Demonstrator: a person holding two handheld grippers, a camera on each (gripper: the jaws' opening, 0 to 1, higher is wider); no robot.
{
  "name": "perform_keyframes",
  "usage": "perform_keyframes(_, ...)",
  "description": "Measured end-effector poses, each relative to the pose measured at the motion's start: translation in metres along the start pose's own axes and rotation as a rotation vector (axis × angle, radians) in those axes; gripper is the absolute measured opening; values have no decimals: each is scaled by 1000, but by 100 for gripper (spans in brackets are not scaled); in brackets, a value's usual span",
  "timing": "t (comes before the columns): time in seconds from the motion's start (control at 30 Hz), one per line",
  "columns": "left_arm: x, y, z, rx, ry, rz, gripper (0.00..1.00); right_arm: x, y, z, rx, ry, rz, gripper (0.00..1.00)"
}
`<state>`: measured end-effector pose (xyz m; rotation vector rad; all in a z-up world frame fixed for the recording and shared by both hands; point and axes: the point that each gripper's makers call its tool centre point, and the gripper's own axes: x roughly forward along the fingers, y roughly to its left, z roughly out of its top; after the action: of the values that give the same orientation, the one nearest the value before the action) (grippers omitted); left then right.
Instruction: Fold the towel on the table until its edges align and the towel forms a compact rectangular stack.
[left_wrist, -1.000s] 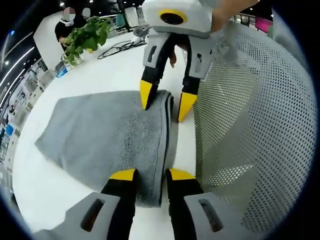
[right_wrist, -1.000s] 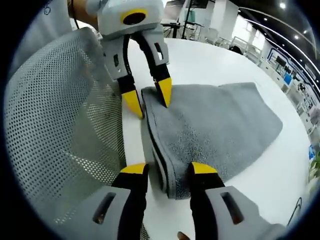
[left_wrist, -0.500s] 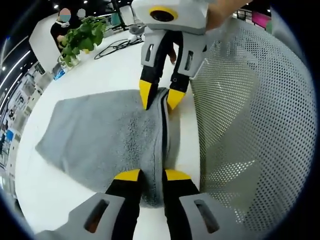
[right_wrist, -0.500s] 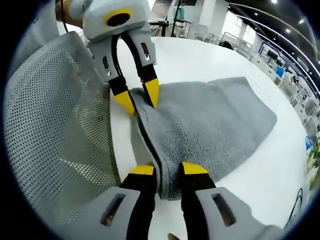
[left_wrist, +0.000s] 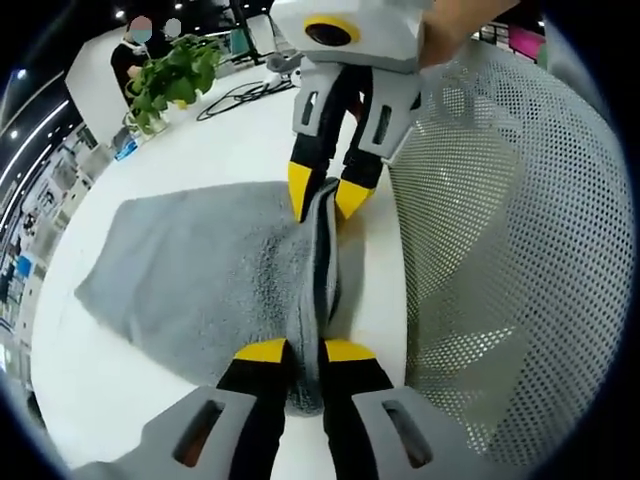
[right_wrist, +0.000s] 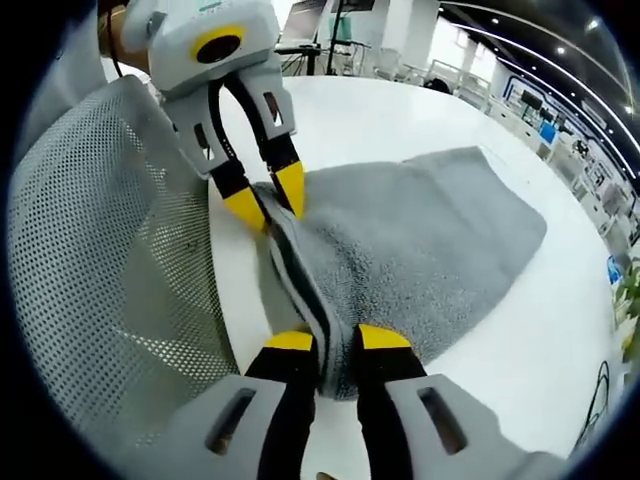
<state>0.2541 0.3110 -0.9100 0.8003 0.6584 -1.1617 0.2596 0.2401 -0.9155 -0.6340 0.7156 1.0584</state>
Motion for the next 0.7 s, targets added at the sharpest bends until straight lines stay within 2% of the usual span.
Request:
perform_keyframes(0.13,0,3,0,-76,-12,0,10,0,-1,1,28,-9,-18,11)
perform_keyframes(0.2,0,5,-1,-93,-18,-7,9,0,-2,3,143,-44,-20,10)
perform_keyframes(0.3,0,5,-2,-124,-37,-20,9,-2,-4,3,212,-70,-13,9)
perform_keyframes(0.47,0,5,-2,-221,-55,-39,8,-2,-1,3,214,-54,-21,8)
perform_keyframes(0.57,-1,2,-2,-223,-55,-51,7,-3,1,3,248,-57,-10,8)
perform_keyframes(0.7,-3,-9,-3,-179,-34,-88,7,-7,11,2,292,-58,40,8)
